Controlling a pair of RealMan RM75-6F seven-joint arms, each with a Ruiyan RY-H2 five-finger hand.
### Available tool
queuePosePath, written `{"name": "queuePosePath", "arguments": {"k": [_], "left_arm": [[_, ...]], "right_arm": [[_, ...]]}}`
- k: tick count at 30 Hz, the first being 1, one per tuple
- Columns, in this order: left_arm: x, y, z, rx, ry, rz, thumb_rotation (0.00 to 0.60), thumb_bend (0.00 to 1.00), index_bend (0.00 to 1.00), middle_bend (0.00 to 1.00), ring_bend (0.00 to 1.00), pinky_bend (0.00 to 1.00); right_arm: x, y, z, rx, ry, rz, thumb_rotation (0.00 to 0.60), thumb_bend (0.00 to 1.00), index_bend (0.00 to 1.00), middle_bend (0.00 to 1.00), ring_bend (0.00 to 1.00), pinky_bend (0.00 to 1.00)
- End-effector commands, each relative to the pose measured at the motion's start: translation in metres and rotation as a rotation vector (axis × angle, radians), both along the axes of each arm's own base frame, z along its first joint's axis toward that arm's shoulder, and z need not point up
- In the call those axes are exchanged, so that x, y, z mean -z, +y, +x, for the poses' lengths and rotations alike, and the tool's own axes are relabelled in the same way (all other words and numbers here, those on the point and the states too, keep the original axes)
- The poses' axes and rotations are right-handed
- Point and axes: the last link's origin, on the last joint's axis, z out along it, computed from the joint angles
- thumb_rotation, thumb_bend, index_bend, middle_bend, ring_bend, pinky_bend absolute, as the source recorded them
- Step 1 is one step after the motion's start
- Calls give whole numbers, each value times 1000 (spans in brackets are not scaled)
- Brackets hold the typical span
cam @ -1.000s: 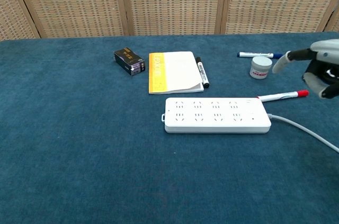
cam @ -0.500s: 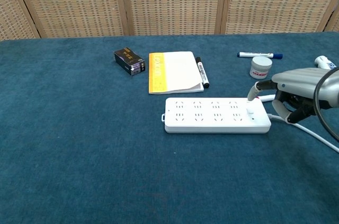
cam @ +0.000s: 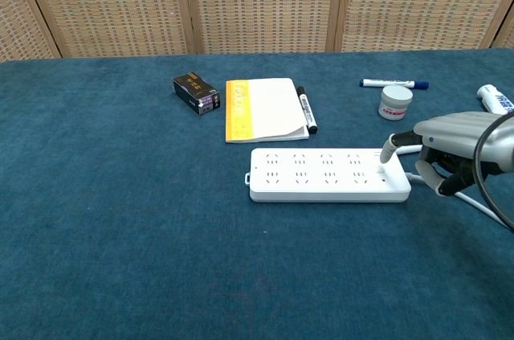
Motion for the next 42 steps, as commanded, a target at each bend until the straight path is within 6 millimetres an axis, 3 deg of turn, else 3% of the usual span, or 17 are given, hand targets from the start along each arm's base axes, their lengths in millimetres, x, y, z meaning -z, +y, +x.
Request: {"name": "queuePosePath", "arguments": {"k": [1, 30, 36, 42], "left_arm": [[0, 0, 0, -1, 1, 0, 600, 0, 0, 0, 0, 0], [0, 0, -1, -2, -1, -3, 600, 0, 0, 0, 0, 0], [-1, 0, -1, -2, -7, 1, 600, 0, 0, 0, 0, 0], [-3, -2, -1, 3, -10, 3, 600, 0, 0, 0, 0, 0]], "right_arm": [[2, -1, 0, 3, 4, 0, 600, 759, 221, 771, 825, 1000], [21, 1, 1, 2, 94, 36, 600, 759, 234, 771, 825, 1000], [2, 0, 20, -27, 26, -17, 600, 760, 234, 771, 825, 1000], [-36, 6, 44, -79, -70, -90, 600, 759, 236, 771, 825, 1000]]}}
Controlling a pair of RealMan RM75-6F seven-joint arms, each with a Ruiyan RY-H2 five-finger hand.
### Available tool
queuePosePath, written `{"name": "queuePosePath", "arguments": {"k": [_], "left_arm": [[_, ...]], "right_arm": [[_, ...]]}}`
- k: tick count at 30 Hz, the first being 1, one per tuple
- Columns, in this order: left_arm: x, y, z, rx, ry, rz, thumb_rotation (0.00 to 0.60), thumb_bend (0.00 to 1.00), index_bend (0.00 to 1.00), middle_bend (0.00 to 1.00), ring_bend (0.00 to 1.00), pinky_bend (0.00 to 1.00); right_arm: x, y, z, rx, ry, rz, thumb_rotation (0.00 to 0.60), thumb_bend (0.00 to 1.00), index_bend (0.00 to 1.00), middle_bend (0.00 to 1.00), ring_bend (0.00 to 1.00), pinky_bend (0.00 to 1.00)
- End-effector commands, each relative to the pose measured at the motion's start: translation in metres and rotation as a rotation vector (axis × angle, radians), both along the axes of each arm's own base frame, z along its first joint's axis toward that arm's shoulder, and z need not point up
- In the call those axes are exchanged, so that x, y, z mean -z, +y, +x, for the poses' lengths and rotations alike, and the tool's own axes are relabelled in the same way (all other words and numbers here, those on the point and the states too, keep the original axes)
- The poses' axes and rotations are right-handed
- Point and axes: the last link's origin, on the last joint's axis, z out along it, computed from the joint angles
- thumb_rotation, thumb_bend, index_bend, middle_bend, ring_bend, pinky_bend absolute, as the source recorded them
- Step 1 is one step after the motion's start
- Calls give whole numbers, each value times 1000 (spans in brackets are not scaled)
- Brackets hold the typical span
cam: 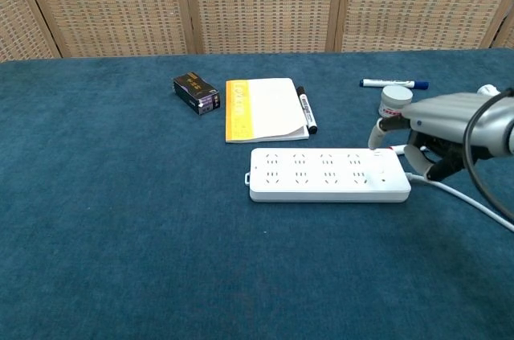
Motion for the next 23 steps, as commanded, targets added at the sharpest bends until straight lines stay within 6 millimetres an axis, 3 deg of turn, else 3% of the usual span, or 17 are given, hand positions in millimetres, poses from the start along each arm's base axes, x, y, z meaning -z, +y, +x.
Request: {"name": "queuePosePath", "arguments": {"k": [1, 4, 6, 8, 9, 10, 11, 13, 14, 16, 23], "left_arm": [[0, -1, 0, 2, -1, 0, 600, 0, 0, 0, 0, 0], [-1, -2, 0, 6, -4, 1, 600, 0, 0, 0, 0, 0], [-1, -3, 1, 11, -6, 3, 600, 0, 0, 0, 0, 0], [-1, -4, 2, 13, -7, 2, 600, 0, 0, 0, 0, 0], [-1, -4, 2, 12, -7, 1, 600, 0, 0, 0, 0, 0], [-1, -4, 2, 13, -6, 1, 600, 0, 0, 0, 0, 0], [-1, -4, 1, 12, -6, -1, 600, 0, 0, 0, 0, 0], [-2, -6, 0, 12, -6, -2, 600, 0, 0, 0, 0, 0], [-2, -6, -1, 13, -6, -2, 600, 0, 0, 0, 0, 0], [-2, -7, -1, 13, -5, -2, 600, 0, 0, 0, 0, 0], [0, -7, -1, 9, 2, -13, 600, 0, 0, 0, 0, 0]], "right_arm": [[-32, 6, 15, -42, -77, -69, 600, 759, 240, 771, 825, 1000], [-55, 16, 17, -79, -155, -137, 600, 757, 253, 768, 825, 997], [-70, 26, 9, -107, -218, -197, 600, 663, 255, 719, 801, 929], [-78, 35, 0, -132, -241, -225, 600, 282, 253, 594, 678, 754], [-81, 38, -5, -136, -248, -233, 600, 157, 243, 531, 600, 687], [-84, 42, -9, -138, -255, -242, 600, 38, 215, 416, 446, 577], [-88, 48, -16, -142, -263, -255, 600, 2, 176, 296, 294, 468], [-98, 67, -43, -127, -241, -299, 600, 0, 63, 69, 44, 211], [-101, 75, -49, -130, -246, -312, 600, 0, 20, 13, 3, 104], [-104, 84, -61, -127, -246, -341, 600, 0, 0, 0, 0, 14], [-106, 107, -85, -101, -233, -423, 600, 0, 0, 0, 0, 0]]}}
